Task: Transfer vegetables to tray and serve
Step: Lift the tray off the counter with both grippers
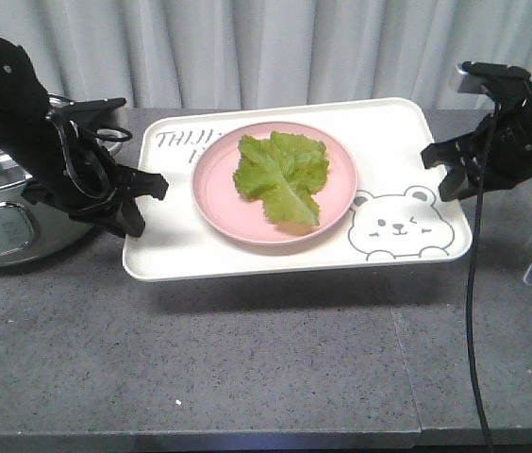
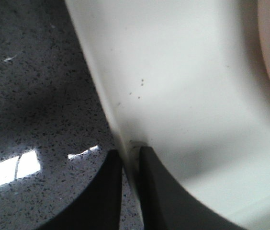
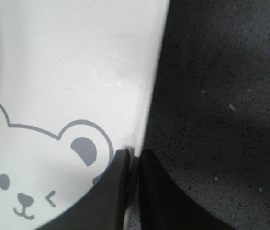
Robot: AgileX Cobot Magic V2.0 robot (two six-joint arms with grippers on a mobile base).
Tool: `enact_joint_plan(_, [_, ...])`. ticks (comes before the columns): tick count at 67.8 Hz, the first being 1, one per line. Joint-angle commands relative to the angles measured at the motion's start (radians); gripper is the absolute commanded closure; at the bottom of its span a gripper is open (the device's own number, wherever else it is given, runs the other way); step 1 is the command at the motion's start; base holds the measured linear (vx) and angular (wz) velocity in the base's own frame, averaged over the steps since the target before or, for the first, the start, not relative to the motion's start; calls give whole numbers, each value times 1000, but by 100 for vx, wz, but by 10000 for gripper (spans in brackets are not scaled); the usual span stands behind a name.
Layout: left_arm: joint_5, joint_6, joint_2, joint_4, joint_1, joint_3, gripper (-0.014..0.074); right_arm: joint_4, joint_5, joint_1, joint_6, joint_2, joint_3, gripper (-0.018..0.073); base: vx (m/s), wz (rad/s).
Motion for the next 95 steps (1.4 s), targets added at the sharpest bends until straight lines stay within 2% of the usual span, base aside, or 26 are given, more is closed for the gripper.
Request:
enact_joint_plan(1, [-32, 40, -103, -213, -38, -38, 603, 194, 46, 22, -19, -55, -78, 565, 0, 0])
enact_joint_plan(28, [-45, 39, -175, -212, -38, -38, 603, 193, 115, 22, -3, -63, -112, 565, 0, 0])
enact_joint_plan(95, [-19, 39, -176, -211, -38, -38, 603, 193, 116, 22, -10, -63, -112, 565, 0, 0])
